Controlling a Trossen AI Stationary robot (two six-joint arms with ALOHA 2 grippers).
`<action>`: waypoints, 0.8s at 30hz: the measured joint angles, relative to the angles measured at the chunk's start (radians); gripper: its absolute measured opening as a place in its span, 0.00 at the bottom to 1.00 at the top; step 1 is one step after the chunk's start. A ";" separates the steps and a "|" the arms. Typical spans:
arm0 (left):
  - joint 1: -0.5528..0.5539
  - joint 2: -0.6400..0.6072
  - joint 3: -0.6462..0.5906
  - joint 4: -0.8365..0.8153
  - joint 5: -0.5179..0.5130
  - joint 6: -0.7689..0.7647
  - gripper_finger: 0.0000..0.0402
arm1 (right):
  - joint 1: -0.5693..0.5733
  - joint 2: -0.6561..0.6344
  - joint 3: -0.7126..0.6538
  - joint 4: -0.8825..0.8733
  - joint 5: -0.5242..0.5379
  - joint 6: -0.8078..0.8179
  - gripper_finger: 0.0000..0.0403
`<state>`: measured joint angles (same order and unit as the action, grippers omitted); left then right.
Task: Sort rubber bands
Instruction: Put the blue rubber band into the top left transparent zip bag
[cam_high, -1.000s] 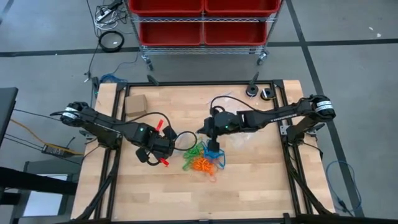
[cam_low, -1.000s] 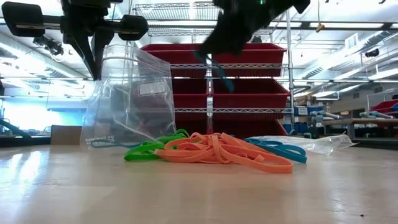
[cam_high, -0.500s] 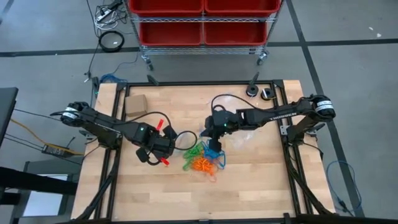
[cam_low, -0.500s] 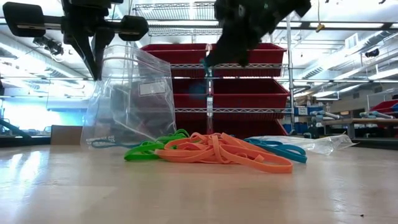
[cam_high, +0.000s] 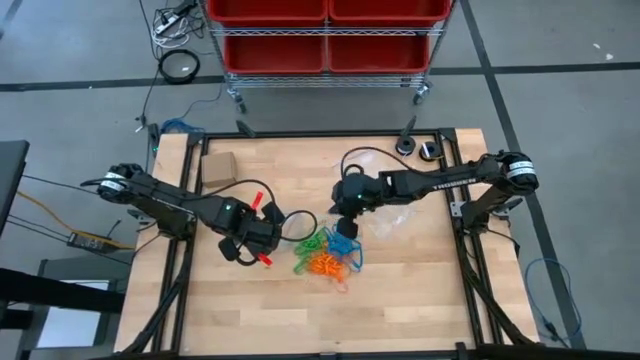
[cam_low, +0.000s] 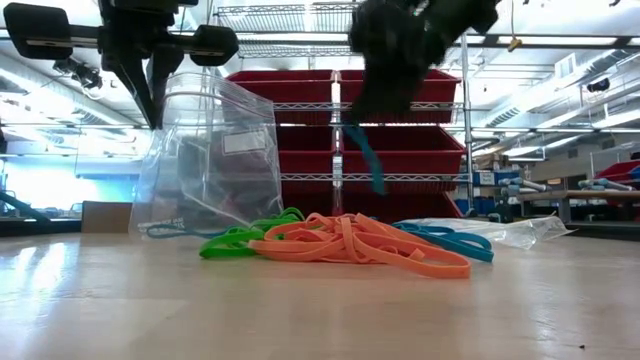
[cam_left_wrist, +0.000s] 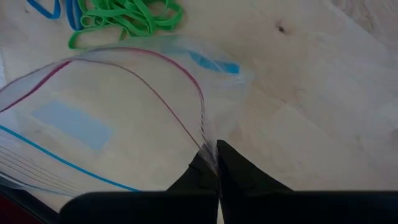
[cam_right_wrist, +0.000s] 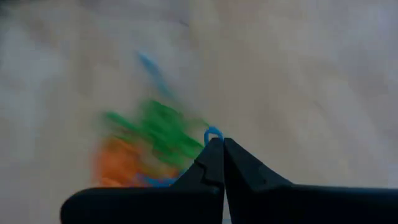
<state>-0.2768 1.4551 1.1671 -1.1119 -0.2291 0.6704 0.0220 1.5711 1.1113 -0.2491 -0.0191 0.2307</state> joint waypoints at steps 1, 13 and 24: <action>0.000 0.000 0.000 -0.001 0.000 0.000 0.00 | 0.012 -0.004 0.001 0.022 0.015 -0.004 0.00; 0.001 0.000 0.000 -0.001 0.003 -0.001 0.00 | 0.027 -0.008 0.001 -0.139 0.190 -0.001 0.00; 0.002 0.000 0.000 0.002 0.006 -0.002 0.00 | -0.006 -0.001 -0.002 -0.225 0.143 0.045 0.00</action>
<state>-0.2752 1.4551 1.1671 -1.1103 -0.2234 0.6685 0.0161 1.5700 1.1088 -0.4740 0.1238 0.2761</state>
